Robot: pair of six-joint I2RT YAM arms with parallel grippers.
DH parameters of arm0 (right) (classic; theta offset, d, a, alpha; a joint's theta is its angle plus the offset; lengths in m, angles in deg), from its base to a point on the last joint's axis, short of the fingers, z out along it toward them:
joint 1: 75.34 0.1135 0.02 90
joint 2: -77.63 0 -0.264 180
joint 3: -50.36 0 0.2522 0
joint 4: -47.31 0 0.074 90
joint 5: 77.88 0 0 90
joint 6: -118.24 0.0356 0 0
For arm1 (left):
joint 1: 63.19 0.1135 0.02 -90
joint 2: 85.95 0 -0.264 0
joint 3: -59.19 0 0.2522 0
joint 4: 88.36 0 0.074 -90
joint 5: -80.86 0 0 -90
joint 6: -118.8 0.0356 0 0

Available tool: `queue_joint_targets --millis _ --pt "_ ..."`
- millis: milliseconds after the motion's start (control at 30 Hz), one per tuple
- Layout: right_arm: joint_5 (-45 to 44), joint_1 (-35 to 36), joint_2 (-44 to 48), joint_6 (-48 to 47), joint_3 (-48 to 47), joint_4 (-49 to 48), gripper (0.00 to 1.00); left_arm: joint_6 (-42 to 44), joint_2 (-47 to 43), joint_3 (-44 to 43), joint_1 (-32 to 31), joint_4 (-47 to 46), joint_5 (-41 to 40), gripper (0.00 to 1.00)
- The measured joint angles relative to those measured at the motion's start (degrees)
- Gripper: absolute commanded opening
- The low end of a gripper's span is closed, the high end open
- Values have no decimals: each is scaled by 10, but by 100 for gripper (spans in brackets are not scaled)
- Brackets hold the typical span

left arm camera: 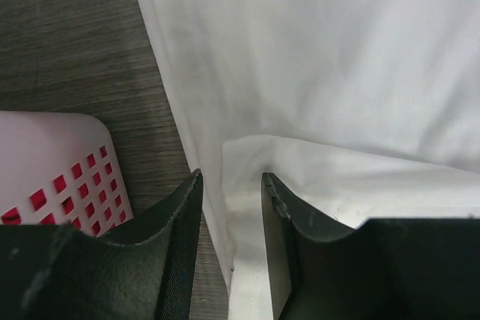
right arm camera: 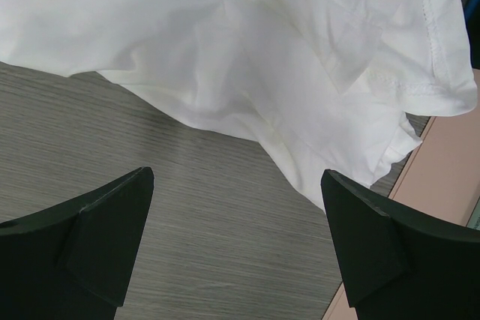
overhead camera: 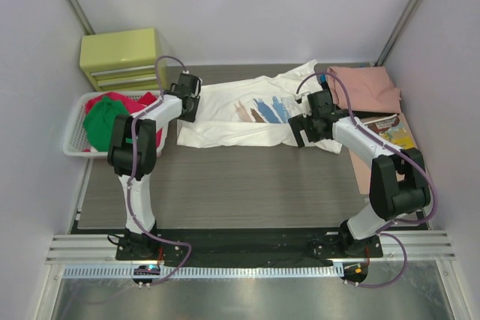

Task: Fold and stack the t-shirts

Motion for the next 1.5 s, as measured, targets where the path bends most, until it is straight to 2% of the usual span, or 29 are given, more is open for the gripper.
queue_joint_targets --millis 67,100,133,500,900,1267,1500 --pt "0 0 0 0 0 0 100 -1 8 0 0 6 4 31" --pt "0 0 0 0 0 0 100 -1 11 0 0 9 6 13" --pt "0 0 0 0 0 0 100 -1 14 0 0 13 7 0" --pt "2 0 0 0 0 0 100 -2 14 11 0 16 8 0" --pt "9 0 0 0 0 0 100 3 -80 96 0 8 -20 0" --pt "13 0 2 0 0 0 100 3 -90 104 5 7 -46 0" --pt "12 0 13 -4 6 1 100 -23 -90 101 31 8 -1 0"
